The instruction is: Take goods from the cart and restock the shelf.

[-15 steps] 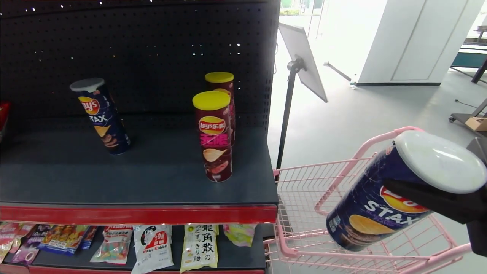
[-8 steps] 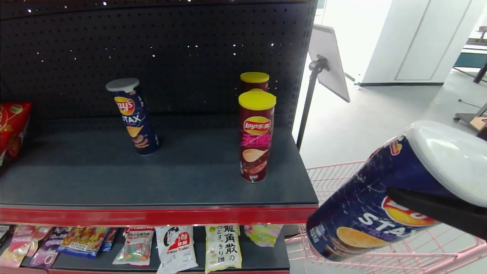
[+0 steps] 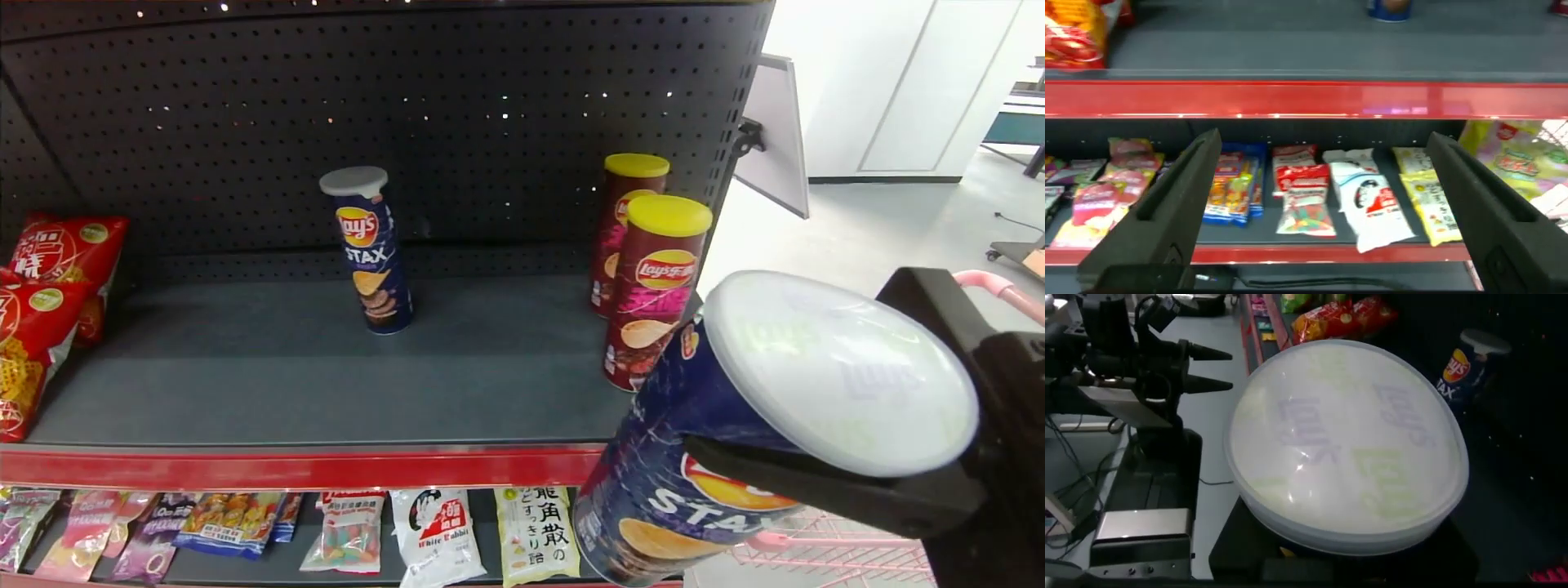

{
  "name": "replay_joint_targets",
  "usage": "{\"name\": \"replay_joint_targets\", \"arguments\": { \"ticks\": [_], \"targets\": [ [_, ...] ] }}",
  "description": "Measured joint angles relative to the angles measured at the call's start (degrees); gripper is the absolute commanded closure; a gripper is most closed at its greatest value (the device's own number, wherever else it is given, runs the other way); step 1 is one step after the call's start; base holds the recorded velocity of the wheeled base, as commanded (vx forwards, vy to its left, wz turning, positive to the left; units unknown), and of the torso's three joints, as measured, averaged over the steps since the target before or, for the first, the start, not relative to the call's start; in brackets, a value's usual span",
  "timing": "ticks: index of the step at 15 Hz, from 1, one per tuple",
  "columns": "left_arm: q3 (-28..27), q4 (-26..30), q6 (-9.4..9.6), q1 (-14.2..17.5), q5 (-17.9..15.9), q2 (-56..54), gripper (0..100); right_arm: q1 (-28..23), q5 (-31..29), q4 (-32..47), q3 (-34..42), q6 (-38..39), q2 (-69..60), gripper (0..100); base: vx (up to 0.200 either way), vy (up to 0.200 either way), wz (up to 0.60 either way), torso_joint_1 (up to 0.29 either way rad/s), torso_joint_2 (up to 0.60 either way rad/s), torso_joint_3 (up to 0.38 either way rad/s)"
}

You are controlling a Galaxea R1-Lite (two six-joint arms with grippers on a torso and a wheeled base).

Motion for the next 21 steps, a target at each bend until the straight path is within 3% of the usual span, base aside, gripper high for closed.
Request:
{"name": "replay_joint_targets", "arguments": {
  "ticks": [8,21],
  "targets": [
    [0.0,0.0,0.11,0.0,0.0,0.0,0,-0.2,-0.6,0.3,-0.7,0.2,-0.9,100,0.0,0.2,0.0,0.003,0.0,0.002],
    [0.0,0.0,0.45,0.0,0.0,0.0,0,-0.3,-0.7,0.1,-0.4,0.2,-2.4,100,0.0,0.0,0.0,0.0,0.0,0.0]
  ]
}}
